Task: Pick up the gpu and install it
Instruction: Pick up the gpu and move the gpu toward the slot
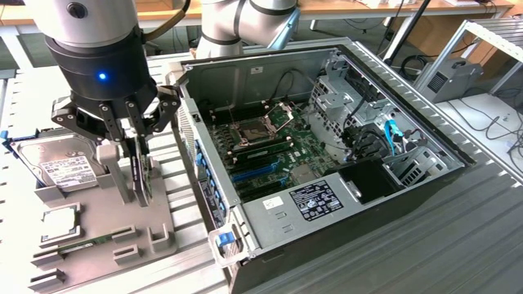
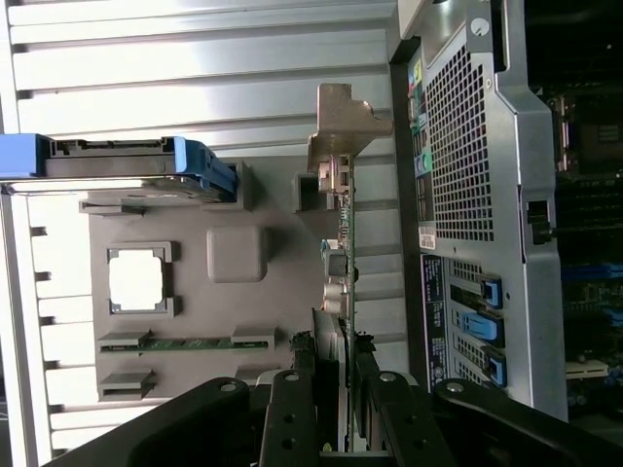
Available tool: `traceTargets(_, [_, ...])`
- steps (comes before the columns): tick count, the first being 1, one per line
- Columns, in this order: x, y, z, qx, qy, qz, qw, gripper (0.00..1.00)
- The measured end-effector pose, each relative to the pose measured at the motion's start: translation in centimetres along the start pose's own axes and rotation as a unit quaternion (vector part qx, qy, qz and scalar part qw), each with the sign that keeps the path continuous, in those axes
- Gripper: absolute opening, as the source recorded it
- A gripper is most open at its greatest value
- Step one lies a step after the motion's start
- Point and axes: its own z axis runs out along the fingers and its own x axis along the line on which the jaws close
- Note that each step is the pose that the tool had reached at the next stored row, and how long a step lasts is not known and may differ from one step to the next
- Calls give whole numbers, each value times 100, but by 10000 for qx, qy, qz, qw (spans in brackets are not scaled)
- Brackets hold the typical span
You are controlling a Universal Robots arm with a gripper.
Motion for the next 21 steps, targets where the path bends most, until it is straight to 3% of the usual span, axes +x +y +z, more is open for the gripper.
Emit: traceTargets(21, [-1, 2, -41, 0, 0, 0, 10000, 26])
